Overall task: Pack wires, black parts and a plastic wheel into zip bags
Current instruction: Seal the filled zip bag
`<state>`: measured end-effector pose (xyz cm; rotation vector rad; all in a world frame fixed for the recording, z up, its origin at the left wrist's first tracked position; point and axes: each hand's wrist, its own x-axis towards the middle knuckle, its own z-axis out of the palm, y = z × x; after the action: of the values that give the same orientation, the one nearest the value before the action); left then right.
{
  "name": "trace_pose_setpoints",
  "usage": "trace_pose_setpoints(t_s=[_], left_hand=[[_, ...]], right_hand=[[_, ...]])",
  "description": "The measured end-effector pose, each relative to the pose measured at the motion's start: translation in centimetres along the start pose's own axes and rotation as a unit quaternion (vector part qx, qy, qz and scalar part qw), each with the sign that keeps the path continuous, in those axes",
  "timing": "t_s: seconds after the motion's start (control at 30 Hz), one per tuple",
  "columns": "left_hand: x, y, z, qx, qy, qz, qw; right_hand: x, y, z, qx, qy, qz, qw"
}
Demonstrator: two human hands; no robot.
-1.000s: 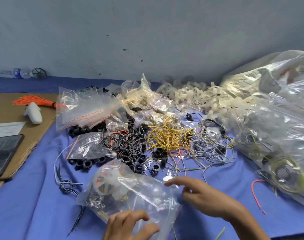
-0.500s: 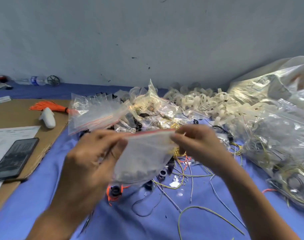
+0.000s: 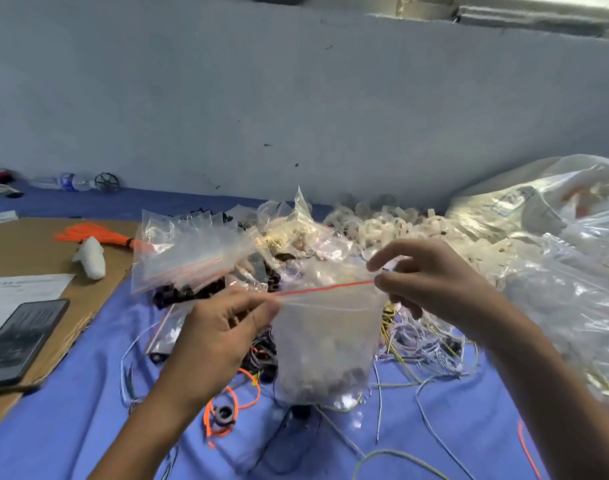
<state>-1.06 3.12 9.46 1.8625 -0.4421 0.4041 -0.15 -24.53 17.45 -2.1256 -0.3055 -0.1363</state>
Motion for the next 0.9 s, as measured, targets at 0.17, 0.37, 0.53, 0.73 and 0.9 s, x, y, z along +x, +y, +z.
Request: trace_pose_setpoints(t_s=[0.17, 0.37, 0.53, 0.73, 0.9], left_hand=[[0.2, -1.4, 1.7, 0.017, -0.004, -0.058, 0.998], [0.3, -0.9, 2.3, 0.038, 0.011, -0.043, 0.998], [0.0, 0.4, 2.2, 0.027, 0.009, 0.002, 1.000], [-0.8, 1.2, 2.8, 0.031, -0.002, 0.030, 0.999], [-1.2, 1.4, 2.5, -0.004, 0.007, 0.016, 1.000]], right_hand=[[0.1, 1.8, 0.8, -0.229, -0.011, 0.012, 0.973], [-0.2, -1.1, 4.2, -0.320, -0.114, -0.173, 0.925], [-0.4, -2.5, 5.4, -0.212, -0.123, -0.155, 0.957], [-0.9, -1.5, 6.6, -0.246, -0.185, -0.100, 0.946], [-0.2, -1.8, 5.2, -0.324, -0.376, -0.051, 0.866]])
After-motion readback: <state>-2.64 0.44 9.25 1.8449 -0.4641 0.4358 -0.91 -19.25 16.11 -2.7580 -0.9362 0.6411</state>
